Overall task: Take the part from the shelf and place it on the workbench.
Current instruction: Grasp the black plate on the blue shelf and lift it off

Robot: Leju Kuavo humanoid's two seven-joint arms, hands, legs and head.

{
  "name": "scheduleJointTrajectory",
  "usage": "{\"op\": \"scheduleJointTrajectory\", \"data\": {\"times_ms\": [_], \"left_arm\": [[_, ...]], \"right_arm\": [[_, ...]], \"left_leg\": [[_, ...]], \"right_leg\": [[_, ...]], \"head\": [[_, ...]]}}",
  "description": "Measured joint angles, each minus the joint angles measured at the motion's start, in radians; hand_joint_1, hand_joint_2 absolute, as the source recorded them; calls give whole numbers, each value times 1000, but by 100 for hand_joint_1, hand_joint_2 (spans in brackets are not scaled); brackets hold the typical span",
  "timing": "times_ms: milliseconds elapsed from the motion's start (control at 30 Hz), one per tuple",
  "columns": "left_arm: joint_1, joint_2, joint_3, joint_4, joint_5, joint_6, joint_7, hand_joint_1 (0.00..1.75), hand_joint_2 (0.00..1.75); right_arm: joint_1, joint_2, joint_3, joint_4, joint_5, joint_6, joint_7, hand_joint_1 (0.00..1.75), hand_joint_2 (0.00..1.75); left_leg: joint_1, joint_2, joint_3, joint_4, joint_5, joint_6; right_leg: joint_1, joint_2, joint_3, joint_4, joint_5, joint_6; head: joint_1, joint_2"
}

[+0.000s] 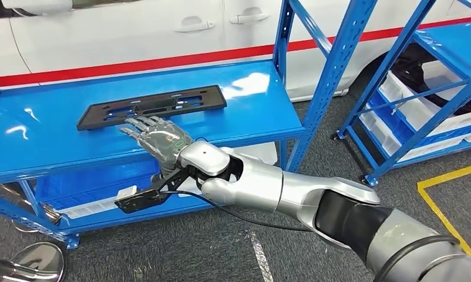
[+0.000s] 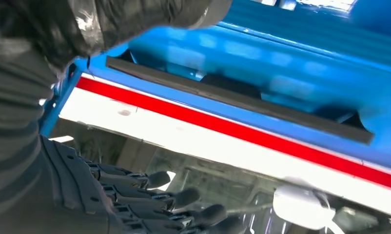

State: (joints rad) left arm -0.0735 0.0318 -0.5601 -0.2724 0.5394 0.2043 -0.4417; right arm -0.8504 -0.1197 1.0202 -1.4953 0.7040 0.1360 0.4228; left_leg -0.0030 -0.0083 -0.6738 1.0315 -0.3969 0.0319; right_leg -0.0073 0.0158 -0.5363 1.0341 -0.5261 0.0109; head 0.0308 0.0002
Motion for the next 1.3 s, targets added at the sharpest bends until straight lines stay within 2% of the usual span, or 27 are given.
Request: {"op": "scheduleJointTrajectory", "data": {"times_ms": [67,133,167,200,233,300,333,367,467,533,567,600,667,700,733,800,833,867,900,1000,1067,1100,1167,1200,1233,1267,1300], "left_arm": [[-2,-1,-1,0,1,0,0,0,0],[-5,0,-4,0,3,0,0,0,0],[-6,0,-6,0,5,0,0,0,0],[-6,0,-8,0,7,-1,0,0,0],[-5,0,-10,0,8,-1,0,0,0],[-4,-1,-13,0,11,-2,0,0,0],[-4,-2,-15,0,12,-2,0,0,0],[-5,-3,-17,0,13,-2,0,0,0],[-11,-4,-24,0,17,-3,1,0,0],[-11,-2,-25,0,18,-2,1,0,0],[-10,-2,-25,0,19,-2,1,0,0],[-10,-2,-25,0,19,-2,1,0,0],[-10,-3,-26,0,20,-2,1,0,0],[-9,-3,-26,0,21,-2,2,0,0],[-7,-3,-26,0,22,-2,2,0,0],[-6,-2,-26,0,24,-3,2,0,0],[-6,-2,-27,0,24,-4,2,0,0],[-7,-1,-27,0,24,-4,2,0,0],[-8,-1,-28,0,24,-4,2,0,0],[-10,-2,-31,0,28,-5,2,0,0],[-9,-3,-31,0,30,-5,1,0,0],[-9,-3,-32,0,31,-5,1,0,0],[-11,-3,-33,0,32,-5,1,0,0],[-11,-3,-34,0,33,-5,1,0,0],[-11,-3,-36,0,33,-5,1,0,0],[-10,-3,-38,0,33,-5,1,0,0],[-9,-4,-40,0,33,-5,1,0,0]], "right_arm": [[0,-5,-13,11,4,0,9,0,175],[4,-11,-20,25,15,1,21,0,175],[10,-14,-21,33,22,1,26,0,175],[17,-17,-23,41,29,3,31,0,175],[22,-19,-25,47,33,4,35,0,175],[27,-25,-31,58,38,7,40,0,175],[27,-27,-34,64,39,9,41,0,175],[26,-29,-36,69,39,11,42,0,175],[29,-31,-39,81,40,15,42,0,175],[31,-33,-44,89,40,15,43,0,175],[31,-33,-46,92,40,15,44,0,175],[32,-34,-48,95,40,16,45,0,175],[35,-34,-49,102,38,24,51,0,175],[38,-35,-50,107,37,31,56,0,175],[40,-35,-50,111,37,38,61,0,175],[42,-36,-50,119,36,47,68,0,175],[41,-37,-51,122,36,49,68,0,175],[40,-37,-51,125,36,51,69,0,175],[39,-38,-52,127,36,53,70,0,175],[38,-38,-54,136,27,74,81,0,175],[38,-41,-56,143,20,82,87,0,175],[39,-43,-57,146,18,82,88,0,175],[44,-46,-59,155,16,82,89,0,175],[49,-48,-59,160,16,82,89,0,175],[53,-49,-59,165,16,81,89,0,175],[55,-51,-59,169,16,81,90,0,175],[55,-52,-59,172,16,81,90,0,175]], "left_leg": [[4,0,19,-15,-4,10],[2,1,35,-19,-16,19],[0,0,42,-19,-24,22],[-1,-2,52,-18,-32,23],[-3,-4,62,-17,-41,23],[-5,-8,86,-13,-63,22],[-8,-9,94,-10,-73,20],[-9,-10,98,-7,-80,16],[-6,-9,98,-10,-88,6],[-7,-7,97,1,-100,-4],[-7,-6,82,33,-114,-11],[-3,-4,52,87,-134,-19],[6,-1,-32,222,-167,-32],[11,1,-65,260,-164,-36],[13,2,-78,260,-142,-38],[16,3,-48,154,-55,-39],[15,3,-20,89,-21,-37],[12,2,5,32,-2,-34],[10,2,20,0,3,-30],[9,2,32,-19,-10,-15],[12,2,43,-29,-13,-3],[13,2,48,-32,-15,2],[11,3,54,-32,-22,11],[10,2,58,-31,-26,13],[9,2,62,-30,-30,14],[9,0,67,-28,-35,14],[9,-1,73,-24,-41,11]], "right_leg": [[1,-4,-23,52,-28,7],[-1,-6,-100,180,-70,10],[-1,-6,-143,238,-78,10],[-1,-6,-173,267,-67,10],[-1,-6,-185,256,-36,9],[2,-6,-161,143,62,-1],[4,-6,-141,85,98,-7],[7,-6,-123,39,113,-13],[12,-6,-102,-2,101,-24],[5,-6,-88,-13,99,-29],[0,-8,-79,-19,98,-32],[-3,-9,-70,-22,94,-35],[-4,-11,-58,-24,85,-39],[-4,-11,-52,-23,79,-38],[-5,-11,-44,-23,73,-37],[-8,-10,-26,-23,60,-32],[-7,-9,-18,-23,53,-27],[-7,-8,-13,-22,47,-22],[-5,-7,-12,-23,44,-17],[-3,-7,-10,-26,36,-2],[-3,-9,-26,13,10,7],[-4,-9,-52,65,-13,9],[-3,-10,-131,203,-58,13],[-4,-10,-166,252,-64,14],[-4,-10,-184,266,-50,15],[-5,-11,-182,239,-18,15],[-5,-11,-162,178,26,14]], "head": [[0,0],[1,0],[1,0],[1,0],[1,0],[1,0],[0,0],[0,0],[1,0],[1,0],[0,0],[0,0],[-1,0],[-1,0],[-1,0],[-1,0],[-1,0],[-1,0],[-1,0],[-1,0],[0,0],[1,0],[0,0],[0,0],[0,0],[0,0],[0,0]]}}
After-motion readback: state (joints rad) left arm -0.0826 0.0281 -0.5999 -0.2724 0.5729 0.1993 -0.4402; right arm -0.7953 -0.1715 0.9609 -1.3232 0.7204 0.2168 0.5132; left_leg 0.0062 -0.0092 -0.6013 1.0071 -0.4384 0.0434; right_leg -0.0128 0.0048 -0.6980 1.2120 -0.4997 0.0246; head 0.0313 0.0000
